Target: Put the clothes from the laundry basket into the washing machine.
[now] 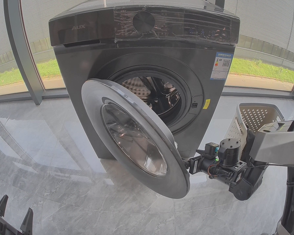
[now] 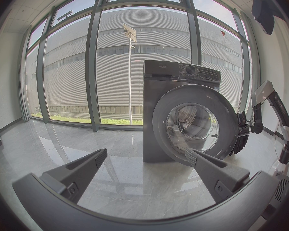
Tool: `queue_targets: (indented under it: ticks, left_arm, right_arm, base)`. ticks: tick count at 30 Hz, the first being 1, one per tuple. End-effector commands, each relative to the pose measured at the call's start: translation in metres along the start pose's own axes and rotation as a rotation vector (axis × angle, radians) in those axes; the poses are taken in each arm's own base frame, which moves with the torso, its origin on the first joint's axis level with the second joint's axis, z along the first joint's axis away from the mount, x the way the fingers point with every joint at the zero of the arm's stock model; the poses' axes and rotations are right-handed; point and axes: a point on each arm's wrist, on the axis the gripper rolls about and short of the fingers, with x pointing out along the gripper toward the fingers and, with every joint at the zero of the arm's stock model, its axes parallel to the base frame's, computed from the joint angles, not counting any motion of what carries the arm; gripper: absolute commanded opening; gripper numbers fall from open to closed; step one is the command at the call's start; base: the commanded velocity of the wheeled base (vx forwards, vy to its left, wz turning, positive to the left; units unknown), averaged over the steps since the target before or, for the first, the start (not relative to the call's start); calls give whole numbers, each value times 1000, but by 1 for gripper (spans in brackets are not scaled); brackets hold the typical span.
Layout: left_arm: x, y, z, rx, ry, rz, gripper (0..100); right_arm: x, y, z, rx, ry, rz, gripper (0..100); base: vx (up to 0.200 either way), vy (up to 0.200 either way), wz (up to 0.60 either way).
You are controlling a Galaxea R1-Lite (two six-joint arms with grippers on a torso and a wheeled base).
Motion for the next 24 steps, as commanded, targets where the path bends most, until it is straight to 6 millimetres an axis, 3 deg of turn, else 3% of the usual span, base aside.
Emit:
queue_targets:
  ticks: [1,10,24]
  left_arm:
    - [0,0,-5,-1,-1,0,100]
    - [0,0,-5,-1,-1,0,100]
    - [0,0,-5,-1,-1,0,100]
  right_arm:
    - [1,18,-6,-14,16,49,100]
    - [-24,42,-16,-36,38,125,100]
    - [-10,33,2,-18,-54,101,100]
  base:
    - [0,0,0]
    - [0,0,0]
    - [0,0,0]
